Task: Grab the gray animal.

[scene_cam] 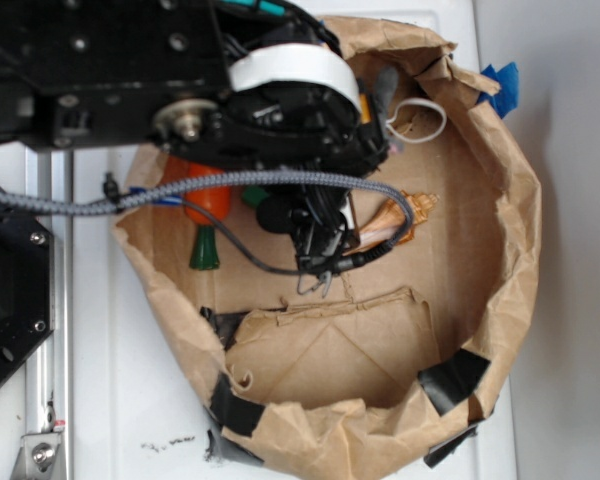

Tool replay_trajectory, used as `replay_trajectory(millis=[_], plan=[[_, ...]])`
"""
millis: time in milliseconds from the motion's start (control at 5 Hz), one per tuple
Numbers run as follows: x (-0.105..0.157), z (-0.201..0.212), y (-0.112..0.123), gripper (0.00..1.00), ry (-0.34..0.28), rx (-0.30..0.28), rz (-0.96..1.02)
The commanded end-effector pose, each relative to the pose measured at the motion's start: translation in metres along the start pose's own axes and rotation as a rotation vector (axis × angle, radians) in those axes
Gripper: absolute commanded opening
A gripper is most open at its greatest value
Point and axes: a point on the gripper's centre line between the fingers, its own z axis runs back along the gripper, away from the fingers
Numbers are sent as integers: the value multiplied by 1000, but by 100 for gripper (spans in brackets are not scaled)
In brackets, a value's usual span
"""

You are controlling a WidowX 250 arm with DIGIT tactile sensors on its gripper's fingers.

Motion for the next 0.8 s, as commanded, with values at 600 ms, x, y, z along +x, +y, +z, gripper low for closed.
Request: replay_trajectory(millis=[600], plan=[[17,-30,55,100,72,113,-105]])
